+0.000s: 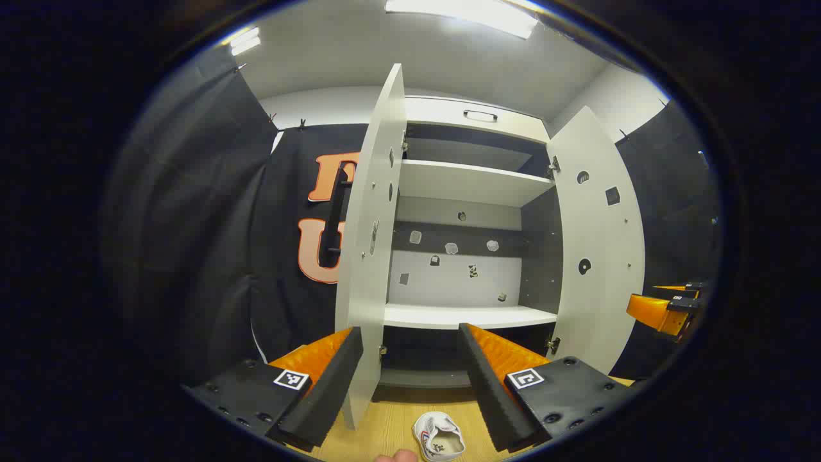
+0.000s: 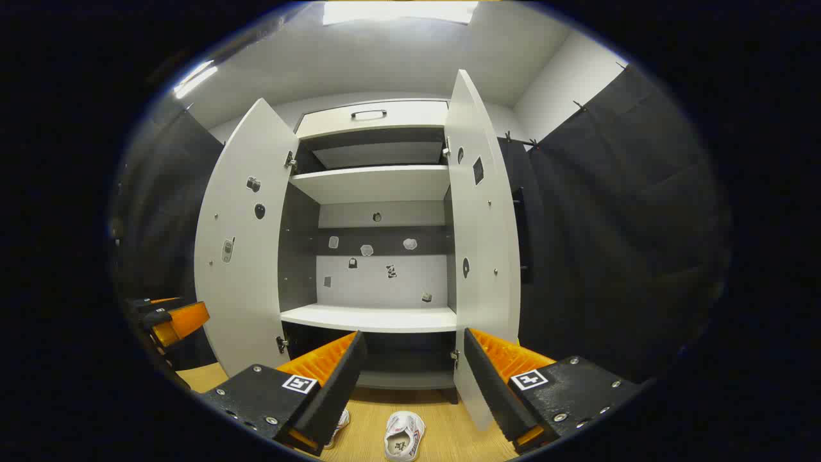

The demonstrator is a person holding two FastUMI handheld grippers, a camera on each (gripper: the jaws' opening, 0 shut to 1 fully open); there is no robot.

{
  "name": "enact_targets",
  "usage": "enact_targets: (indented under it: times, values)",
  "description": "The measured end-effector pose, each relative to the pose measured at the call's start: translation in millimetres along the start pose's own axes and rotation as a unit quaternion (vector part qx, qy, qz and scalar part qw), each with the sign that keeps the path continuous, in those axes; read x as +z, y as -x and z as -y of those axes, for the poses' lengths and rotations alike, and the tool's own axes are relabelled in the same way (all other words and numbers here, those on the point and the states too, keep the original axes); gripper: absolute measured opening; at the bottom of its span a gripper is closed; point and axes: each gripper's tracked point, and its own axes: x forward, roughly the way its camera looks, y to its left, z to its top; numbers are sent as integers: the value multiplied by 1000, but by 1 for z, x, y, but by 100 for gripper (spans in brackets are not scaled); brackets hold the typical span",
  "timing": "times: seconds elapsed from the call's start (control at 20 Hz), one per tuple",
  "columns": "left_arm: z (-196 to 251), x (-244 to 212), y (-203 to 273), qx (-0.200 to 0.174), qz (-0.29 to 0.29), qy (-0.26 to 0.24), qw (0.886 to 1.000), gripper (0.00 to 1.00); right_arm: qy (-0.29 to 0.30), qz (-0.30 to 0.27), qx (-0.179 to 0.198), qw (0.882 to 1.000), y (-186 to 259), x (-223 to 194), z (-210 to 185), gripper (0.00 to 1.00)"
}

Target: Grab one shoe with the right hand and put it into the shoe cabinet, grab the other shoe with the left hand and put it into the shoe cabinet; then close the right door with the right hand and the left door with the left hand.

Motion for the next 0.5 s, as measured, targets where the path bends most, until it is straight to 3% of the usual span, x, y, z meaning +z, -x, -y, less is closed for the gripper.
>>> enact_targets:
  times: [0.25, 0.3, 0.5]
  values:
    - [-1, 3, 0, 10, 3, -5, 1000, 96, 8, 6, 5, 1000, -2, 3, 1, 94]
    - [-1, 2, -1, 11, 3, -6, 1000, 99, 9, 6, 7, 1000, -2, 2, 1, 98]
    - [0, 0, 0, 14, 1, -6, 1000, 96, 9, 3, 8, 1000, -5, -2, 2, 94]
